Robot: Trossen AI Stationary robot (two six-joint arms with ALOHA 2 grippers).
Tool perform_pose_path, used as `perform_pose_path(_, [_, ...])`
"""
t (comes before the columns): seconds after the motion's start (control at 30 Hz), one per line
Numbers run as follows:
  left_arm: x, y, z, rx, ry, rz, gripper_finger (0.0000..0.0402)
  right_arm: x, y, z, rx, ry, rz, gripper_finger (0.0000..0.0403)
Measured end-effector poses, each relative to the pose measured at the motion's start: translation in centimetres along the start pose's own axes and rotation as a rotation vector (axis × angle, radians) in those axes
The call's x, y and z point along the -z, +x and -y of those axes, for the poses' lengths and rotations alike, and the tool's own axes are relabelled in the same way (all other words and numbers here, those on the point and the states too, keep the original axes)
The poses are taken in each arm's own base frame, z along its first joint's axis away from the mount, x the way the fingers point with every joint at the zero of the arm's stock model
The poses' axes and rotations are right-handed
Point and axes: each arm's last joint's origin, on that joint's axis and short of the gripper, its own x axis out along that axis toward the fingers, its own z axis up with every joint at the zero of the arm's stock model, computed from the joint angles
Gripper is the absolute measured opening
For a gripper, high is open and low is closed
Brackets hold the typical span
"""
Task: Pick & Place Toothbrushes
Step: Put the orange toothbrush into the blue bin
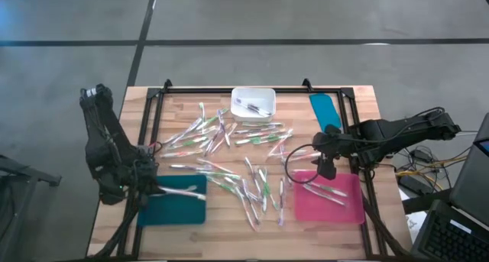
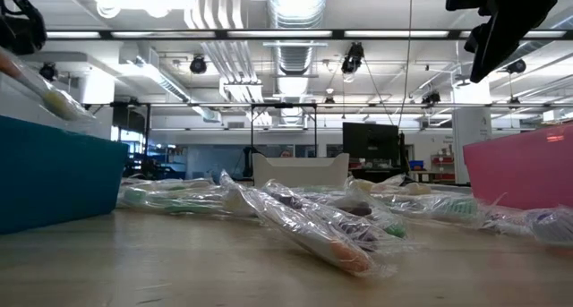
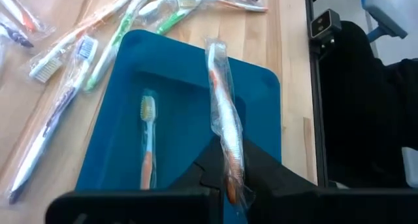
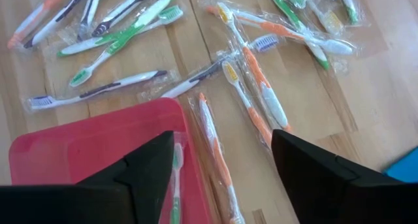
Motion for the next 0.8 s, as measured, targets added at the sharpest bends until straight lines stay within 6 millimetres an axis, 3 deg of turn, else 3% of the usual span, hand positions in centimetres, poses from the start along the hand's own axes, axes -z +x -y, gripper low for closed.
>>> perform_pose_path(0.5, [1.7, 1.6, -1.2, -0.089, -0.039, -0.103, 0.0026, -0.1, 0.0, -0.1, -0.005, -0.002, 0.008, 0.0224])
perform_pose_path(0.8, [3.6, 4.0, -2.0, -0.061, -0.077, -0.143, 0.0026, -0.2, 0.0, -0.1, -0.011, -0.001, 0.019, 0.0241])
